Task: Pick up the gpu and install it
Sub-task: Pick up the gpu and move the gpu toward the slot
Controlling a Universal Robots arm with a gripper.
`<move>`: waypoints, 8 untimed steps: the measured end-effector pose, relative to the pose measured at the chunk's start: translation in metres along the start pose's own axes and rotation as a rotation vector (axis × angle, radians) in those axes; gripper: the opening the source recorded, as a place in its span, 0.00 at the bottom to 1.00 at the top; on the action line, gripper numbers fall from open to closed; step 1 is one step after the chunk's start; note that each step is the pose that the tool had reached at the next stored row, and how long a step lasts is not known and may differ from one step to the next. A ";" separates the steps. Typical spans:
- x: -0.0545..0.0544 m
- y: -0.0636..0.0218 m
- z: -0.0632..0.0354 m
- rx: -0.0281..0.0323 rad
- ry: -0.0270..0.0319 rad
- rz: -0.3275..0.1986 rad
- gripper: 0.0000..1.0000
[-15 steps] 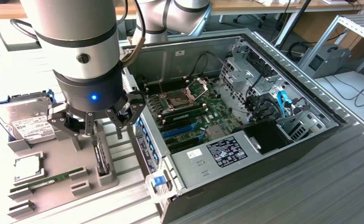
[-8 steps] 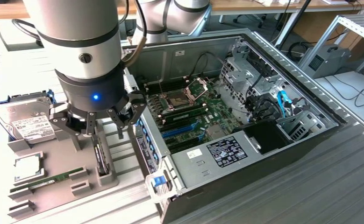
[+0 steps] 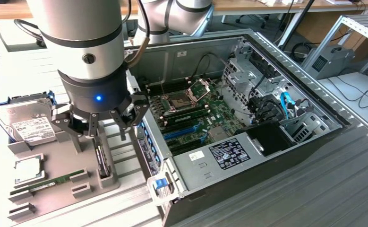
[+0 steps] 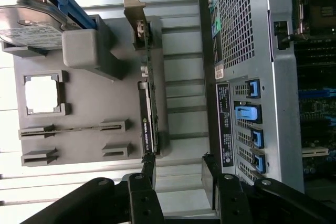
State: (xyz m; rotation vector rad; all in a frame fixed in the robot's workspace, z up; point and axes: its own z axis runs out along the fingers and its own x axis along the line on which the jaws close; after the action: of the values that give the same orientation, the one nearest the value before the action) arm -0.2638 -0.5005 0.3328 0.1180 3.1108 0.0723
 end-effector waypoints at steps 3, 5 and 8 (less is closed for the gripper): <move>-0.001 0.0000 0.0001 0.0001 0.0000 0.000 0.48; -0.001 0.0002 0.0003 -0.0001 -0.0001 0.000 0.48; -0.001 0.0008 0.0005 0.0000 0.0000 0.000 0.48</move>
State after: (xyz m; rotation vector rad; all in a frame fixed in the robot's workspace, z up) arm -0.2631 -0.4996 0.3323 0.1181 3.1108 0.0723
